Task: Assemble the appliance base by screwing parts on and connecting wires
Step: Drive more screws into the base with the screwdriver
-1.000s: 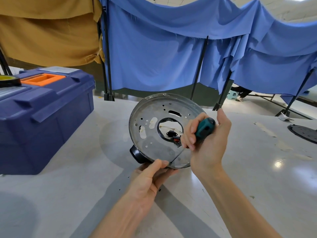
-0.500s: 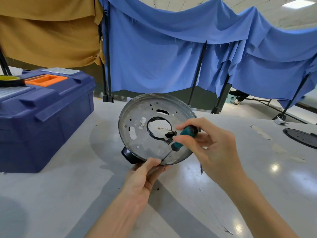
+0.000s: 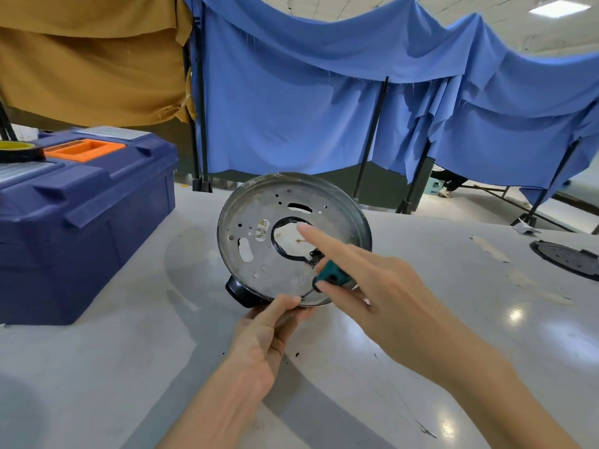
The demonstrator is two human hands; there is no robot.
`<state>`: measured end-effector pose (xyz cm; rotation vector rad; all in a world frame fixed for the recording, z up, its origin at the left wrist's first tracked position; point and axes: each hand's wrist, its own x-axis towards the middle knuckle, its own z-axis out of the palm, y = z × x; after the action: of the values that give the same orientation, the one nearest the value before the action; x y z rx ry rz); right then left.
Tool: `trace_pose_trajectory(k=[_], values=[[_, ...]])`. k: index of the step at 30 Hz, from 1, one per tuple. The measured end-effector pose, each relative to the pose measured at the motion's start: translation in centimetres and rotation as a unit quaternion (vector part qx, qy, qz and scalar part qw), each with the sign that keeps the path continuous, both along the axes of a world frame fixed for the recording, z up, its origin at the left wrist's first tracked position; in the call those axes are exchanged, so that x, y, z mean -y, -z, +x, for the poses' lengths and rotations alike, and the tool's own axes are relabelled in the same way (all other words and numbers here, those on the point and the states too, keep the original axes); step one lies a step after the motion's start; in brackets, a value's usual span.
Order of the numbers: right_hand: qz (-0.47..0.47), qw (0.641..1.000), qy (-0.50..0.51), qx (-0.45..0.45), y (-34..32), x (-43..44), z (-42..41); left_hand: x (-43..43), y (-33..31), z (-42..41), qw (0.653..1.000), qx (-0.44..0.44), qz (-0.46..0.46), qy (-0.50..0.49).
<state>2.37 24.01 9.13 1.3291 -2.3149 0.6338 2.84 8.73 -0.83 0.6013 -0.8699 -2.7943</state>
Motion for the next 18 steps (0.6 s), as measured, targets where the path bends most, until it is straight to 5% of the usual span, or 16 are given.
trace_pose_trajectory(k=[4,10,14,18], values=[[-0.072,0.991,0.089,-0.072,0.1,1.0,0.0,0.0,0.1,0.2,1.0,-0.003,-0.019,-0.002],[0.025,0.998,0.027,0.051,-0.5,0.0,0.1,-0.1,0.1,-0.1,1.0,-0.005,0.002,-0.004],[-0.022,0.999,0.044,-0.022,-0.7,0.8,0.2,0.0,-0.1,-0.1,1.0,-0.006,0.001,-0.014],[-0.015,0.993,0.119,0.016,-0.9,1.1,0.5,-0.1,0.0,0.0,1.0,-0.015,-0.005,-0.018]])
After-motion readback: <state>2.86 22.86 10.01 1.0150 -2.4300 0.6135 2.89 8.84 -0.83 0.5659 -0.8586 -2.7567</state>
